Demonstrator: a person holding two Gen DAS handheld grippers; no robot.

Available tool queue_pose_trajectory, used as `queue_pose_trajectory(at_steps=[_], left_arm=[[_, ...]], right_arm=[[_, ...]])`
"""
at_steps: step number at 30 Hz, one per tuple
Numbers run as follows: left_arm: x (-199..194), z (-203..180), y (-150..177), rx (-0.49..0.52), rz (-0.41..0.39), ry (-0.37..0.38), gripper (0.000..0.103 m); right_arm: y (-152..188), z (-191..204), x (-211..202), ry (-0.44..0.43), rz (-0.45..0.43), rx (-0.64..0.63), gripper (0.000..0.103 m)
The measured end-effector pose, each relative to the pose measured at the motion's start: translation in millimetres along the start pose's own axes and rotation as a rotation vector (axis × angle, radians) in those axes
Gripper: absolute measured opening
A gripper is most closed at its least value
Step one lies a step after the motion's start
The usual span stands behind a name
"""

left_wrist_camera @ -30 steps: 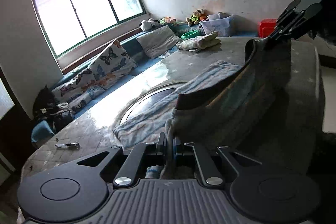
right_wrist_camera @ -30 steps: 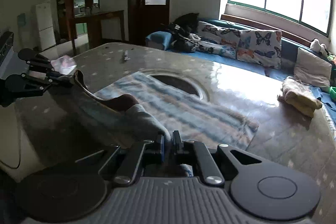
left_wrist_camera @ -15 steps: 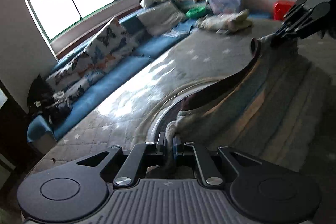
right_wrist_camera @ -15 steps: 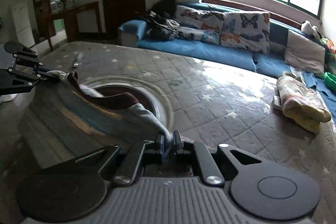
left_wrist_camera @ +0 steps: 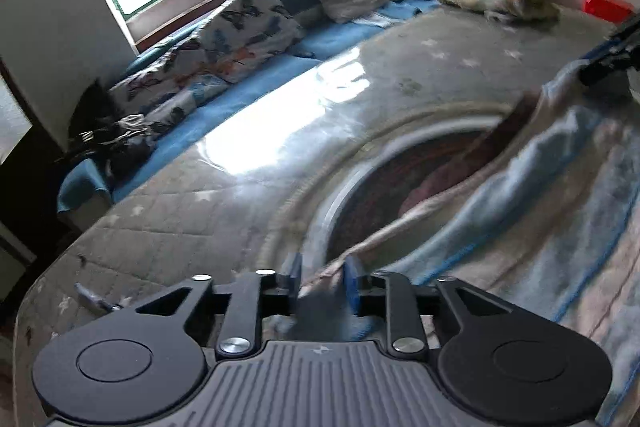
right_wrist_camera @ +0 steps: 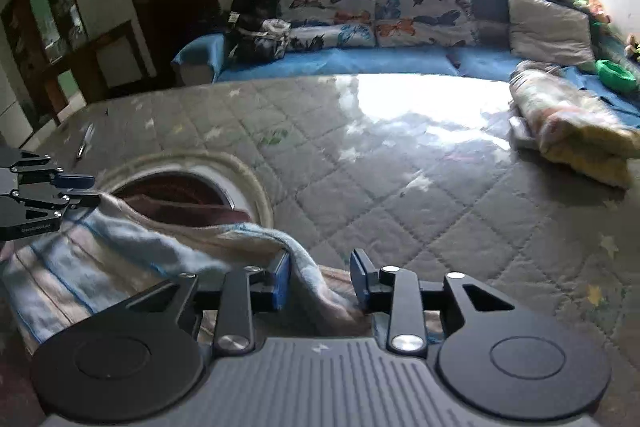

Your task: Fold towel

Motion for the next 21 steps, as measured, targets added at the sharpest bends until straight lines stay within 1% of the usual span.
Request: queue_pose_trajectory(at_steps=[2, 4, 6, 7, 10, 11, 13, 16, 18, 19, 21], left_arm=[[-6, 6, -3, -0.034, -0.019, -0.022, 0.031], [-14, 11, -7, -0.083, -0.033, -0.019, 0.029], [-22, 9, -13, -0.133, -0.039, 0.028, 0.028], [-23, 5, -16, -0.147, -0.032, 0.059, 0.026], [-18, -17, -25, -0.165, 0.002, 0.155, 0.023], [-14, -24, -28, -0.169, 0.014, 0.179, 0.023], [-3, -34, -30, -0.175, 0.043, 0.203, 0.023], [19, -38, -30, -0.2, 0.104, 0.203, 0.023], [29, -35, -28, -0.218, 0.113, 0.181, 0.024], [33, -32, -26, -0.233, 0.117, 0.176, 0.026], [38, -25, -26, -0.279, 0.129, 0.18, 0.026]], right_arm=[[-2, 2, -9, 0.012, -0.02, -0.005, 0.035], [-5, 8, -16, 0.023, -0.04, 0.0, 0.035], [-8, 17, -18, -0.014, -0.05, -0.007, 0.034], [-9, 24, -15, -0.034, -0.046, -0.017, 0.034], [-13, 41, 2, -0.089, -0.021, -0.04, 0.034], [-13, 46, 9, -0.097, -0.013, -0.041, 0.034], [-14, 55, 23, -0.114, 0.003, -0.042, 0.034], [-15, 64, 41, -0.115, 0.021, -0.055, 0.034], [-14, 64, 50, -0.1, 0.032, -0.06, 0.033], [-13, 62, 54, -0.101, 0.041, -0.053, 0.03], [-12, 61, 54, -0.094, 0.04, -0.054, 0.024]])
Point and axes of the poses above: each gripper's, at about its wrist camera, not at the fingertips, and x roughly the way its jaws point, z to its left, y to its underside, the point moved 2 cm from there along x, roughly the way its jaws point, and after that the axes turned 8 degrees about -x, right-handed, at the moved point
